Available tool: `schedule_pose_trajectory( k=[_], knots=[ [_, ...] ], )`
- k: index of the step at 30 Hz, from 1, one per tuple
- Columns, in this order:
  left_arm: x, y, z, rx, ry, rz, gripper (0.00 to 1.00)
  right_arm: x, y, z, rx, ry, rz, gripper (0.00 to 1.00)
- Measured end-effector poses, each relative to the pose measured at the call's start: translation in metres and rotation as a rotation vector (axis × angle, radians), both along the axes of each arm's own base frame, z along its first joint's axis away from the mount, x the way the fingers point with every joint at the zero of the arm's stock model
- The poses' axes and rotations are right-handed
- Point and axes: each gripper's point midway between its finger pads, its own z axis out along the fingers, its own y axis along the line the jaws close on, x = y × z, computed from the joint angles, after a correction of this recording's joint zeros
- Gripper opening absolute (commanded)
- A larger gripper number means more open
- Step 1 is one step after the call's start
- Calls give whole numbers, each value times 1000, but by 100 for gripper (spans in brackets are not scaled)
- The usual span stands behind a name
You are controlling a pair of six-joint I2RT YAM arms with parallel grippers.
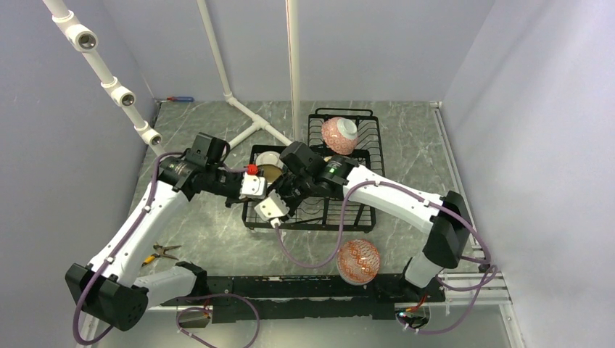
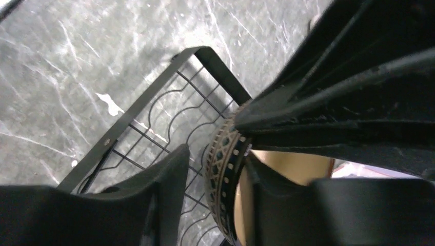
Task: Load the bowls into the dish rack
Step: Turn the bowl upside down on the dish rack.
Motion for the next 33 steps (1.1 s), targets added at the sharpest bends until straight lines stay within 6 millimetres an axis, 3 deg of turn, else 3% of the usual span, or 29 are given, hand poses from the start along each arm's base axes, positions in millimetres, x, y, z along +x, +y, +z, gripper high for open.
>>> schedule_pose_trajectory(
  k=[2,4,11,12,14,18,23,29,33],
  knots=[
    [-1,0,1,3,0,-3,3,6,2,-1,-3,-30,-5,23],
    [-2,0,2,5,-4,-8,3,11,3,-1,-7,-50,-19,1],
    [3,4,2,26,-44,-5,3,25,9,-4,-38,-105,-54,0],
    [4,4,2,28,-47,-4,8,26,9,-4,-39,-108,-58,0],
    [5,5,1,33,-55,1,47,27,9,-4,-40,-110,-62,0],
    [20,8,13,27,-158,36,81,21,5,-9,-59,-82,-50,0],
    [24,18,34,0,-371,80,90,16,2,-5,-29,6,-55,0],
    [23,28,45,-11,-550,103,94,25,-4,40,143,101,-120,0],
    [28,24,64,-42,-705,70,94,20,-7,61,232,185,-130,0]
  ],
)
